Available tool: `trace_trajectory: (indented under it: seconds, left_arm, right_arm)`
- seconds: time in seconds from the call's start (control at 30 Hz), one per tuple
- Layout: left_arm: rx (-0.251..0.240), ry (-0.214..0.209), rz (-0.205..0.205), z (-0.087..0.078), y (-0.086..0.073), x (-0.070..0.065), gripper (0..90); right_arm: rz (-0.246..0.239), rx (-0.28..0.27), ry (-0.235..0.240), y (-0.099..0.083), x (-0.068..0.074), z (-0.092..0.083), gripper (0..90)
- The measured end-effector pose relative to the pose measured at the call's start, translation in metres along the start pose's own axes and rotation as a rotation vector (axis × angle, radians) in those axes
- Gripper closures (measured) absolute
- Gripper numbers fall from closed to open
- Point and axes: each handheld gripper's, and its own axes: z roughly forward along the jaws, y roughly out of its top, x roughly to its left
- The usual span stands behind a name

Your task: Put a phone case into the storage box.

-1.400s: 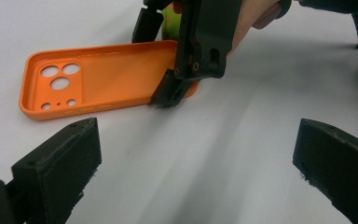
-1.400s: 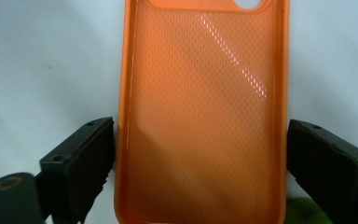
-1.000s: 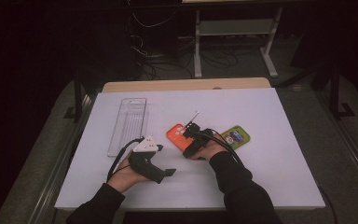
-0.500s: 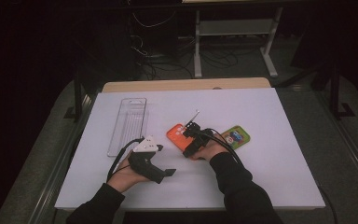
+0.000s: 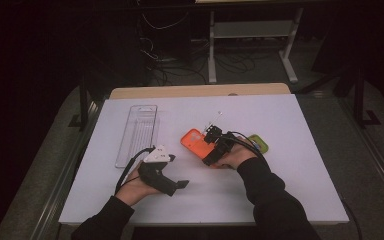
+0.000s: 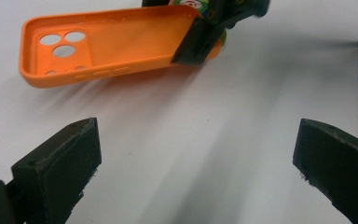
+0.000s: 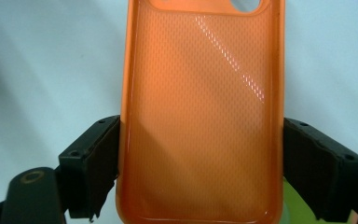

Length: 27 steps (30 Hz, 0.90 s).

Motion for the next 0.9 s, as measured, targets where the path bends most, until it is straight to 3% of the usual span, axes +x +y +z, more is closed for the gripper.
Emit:
trace_trajectory:
  seconds: [0.27, 0.33, 0.43, 0.63, 0.73, 0.9]
  left_arm:
    - [0.002, 0.007, 0.014, -0.003, 0.008, 0.003, 0.2]
    - [0.002, 0.013, 0.008, -0.003, 0.011, 0.002, 0.2]
    - [-0.007, -0.011, 0.007, -0.004, 0.017, 0.006, 0.2]
    - [0.036, -0.05, 0.069, -0.004, 0.039, 0.015, 0.2]
    - [0.033, -0.057, 0.075, -0.004, 0.046, 0.016, 0.1]
    - [0.059, -0.076, 0.154, -0.004, 0.064, 0.024, 0.1]
  right_arm:
    - [-0.071, -0.034, 0.021, -0.008, -0.009, -0.017, 15.3]
    - [-0.104, -0.036, 0.023, -0.011, -0.012, -0.02, 15.3]
    - [-0.17, -0.042, 0.042, -0.017, -0.019, -0.029, 15.3]
    - [-0.251, -0.067, 0.081, -0.025, -0.032, -0.042, 15.2]
    - [-0.286, -0.06, 0.088, -0.028, -0.035, -0.044, 15.2]
    - [-0.343, -0.051, 0.117, -0.037, -0.041, -0.046, 15.2]
